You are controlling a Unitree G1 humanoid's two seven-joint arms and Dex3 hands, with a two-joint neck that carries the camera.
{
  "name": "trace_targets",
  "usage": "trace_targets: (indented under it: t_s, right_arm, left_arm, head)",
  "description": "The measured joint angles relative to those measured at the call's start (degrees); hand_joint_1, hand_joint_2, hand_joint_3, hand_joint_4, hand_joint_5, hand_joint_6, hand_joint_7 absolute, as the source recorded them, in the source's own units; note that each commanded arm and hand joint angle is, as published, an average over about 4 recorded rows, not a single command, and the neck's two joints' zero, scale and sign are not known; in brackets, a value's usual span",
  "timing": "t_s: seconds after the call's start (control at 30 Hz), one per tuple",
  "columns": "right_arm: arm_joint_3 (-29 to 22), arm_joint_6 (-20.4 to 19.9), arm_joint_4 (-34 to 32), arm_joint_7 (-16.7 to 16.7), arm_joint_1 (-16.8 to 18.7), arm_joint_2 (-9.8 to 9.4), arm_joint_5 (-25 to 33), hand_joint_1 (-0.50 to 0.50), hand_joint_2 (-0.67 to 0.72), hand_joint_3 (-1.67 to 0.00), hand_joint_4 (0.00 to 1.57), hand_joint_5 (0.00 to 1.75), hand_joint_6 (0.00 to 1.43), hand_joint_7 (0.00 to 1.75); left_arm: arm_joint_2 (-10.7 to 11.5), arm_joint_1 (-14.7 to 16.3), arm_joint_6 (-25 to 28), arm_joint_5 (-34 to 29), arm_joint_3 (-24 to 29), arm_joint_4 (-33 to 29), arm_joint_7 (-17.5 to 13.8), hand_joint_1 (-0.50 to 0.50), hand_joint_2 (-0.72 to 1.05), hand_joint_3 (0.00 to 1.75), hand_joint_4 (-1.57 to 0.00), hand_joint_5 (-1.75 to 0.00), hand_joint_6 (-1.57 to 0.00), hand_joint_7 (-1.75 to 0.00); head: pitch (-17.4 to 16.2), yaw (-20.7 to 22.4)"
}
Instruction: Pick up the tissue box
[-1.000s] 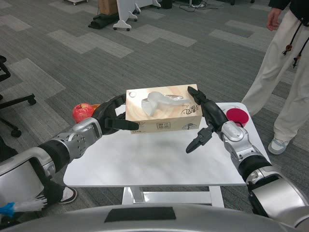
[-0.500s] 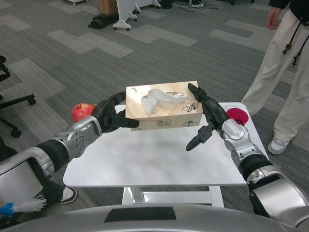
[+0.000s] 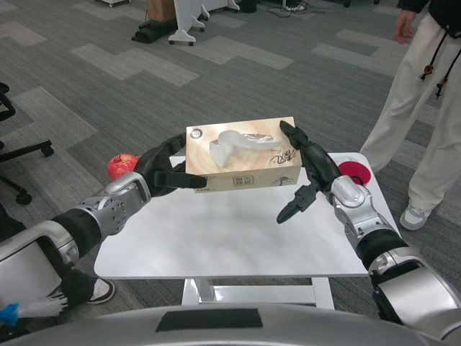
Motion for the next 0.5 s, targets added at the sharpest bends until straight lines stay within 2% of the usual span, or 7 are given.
trace_targets:
  t_s: [0.5]
  right_arm:
    - [-0.4,0.0,-1.2,-0.2,0.1,-0.26,0.1,-0.17,0.22,-0.16,0.0,0.1,0.0,0.05]
  left_arm:
    - [0.7,0.2,-0.1,0.7,1.4,-1.9,0.0,0.5,1.05,0.26,0.0,-0.1,0.0,0.0]
  head:
    - [0.1,-0.1]
